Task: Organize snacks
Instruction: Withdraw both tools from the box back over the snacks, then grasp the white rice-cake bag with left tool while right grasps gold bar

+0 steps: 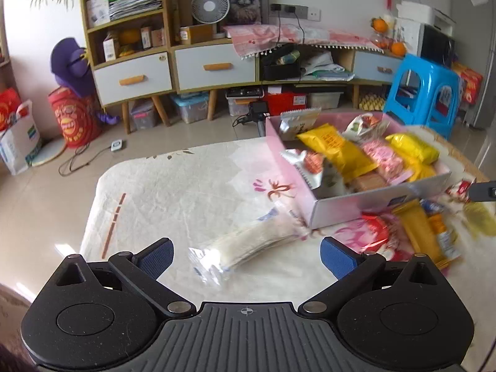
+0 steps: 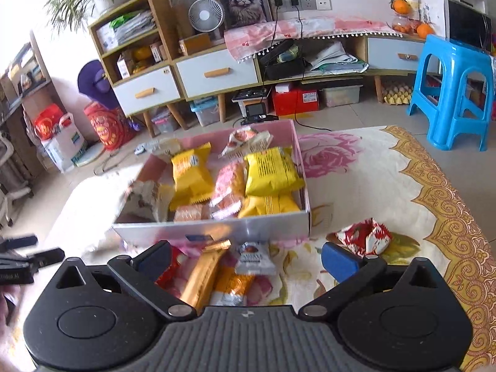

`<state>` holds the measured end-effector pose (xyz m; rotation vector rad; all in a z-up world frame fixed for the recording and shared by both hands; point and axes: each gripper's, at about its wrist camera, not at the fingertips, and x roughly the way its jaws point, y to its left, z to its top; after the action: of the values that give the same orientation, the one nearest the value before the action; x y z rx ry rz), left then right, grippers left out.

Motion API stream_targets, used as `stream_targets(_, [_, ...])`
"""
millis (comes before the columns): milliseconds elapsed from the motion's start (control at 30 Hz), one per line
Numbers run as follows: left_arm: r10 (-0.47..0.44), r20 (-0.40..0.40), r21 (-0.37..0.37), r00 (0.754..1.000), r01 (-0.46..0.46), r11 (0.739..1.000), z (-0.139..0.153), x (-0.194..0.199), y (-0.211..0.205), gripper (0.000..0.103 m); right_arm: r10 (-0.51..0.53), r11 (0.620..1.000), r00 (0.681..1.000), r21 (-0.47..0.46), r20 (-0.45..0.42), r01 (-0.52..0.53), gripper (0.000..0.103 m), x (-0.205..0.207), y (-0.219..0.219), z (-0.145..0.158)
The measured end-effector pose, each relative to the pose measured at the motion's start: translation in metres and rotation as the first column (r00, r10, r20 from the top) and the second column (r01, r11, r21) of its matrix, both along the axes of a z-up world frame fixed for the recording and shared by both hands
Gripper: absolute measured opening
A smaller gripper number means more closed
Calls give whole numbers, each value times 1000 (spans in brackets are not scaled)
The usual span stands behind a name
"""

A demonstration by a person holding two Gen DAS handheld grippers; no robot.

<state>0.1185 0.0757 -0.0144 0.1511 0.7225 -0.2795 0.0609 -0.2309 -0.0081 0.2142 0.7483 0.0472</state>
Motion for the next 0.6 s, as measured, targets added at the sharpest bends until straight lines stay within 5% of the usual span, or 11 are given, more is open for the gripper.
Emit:
stream_targets(267, [-60,-15,64,998,61,996,-36,22,6,101,77,988,997,-132,12,-74,96,-8,18,-20])
stream_targets(433, [-124,-27,89,992,126,988,-46,34,-9,101,178,952,983,-259,40,-162,96,-12,38,-29])
stream_targets(600, [-156,-18,113,988,157,981,-47,44,-25,100,272,923,962,-290,31,-251,96,-9,60,-36])
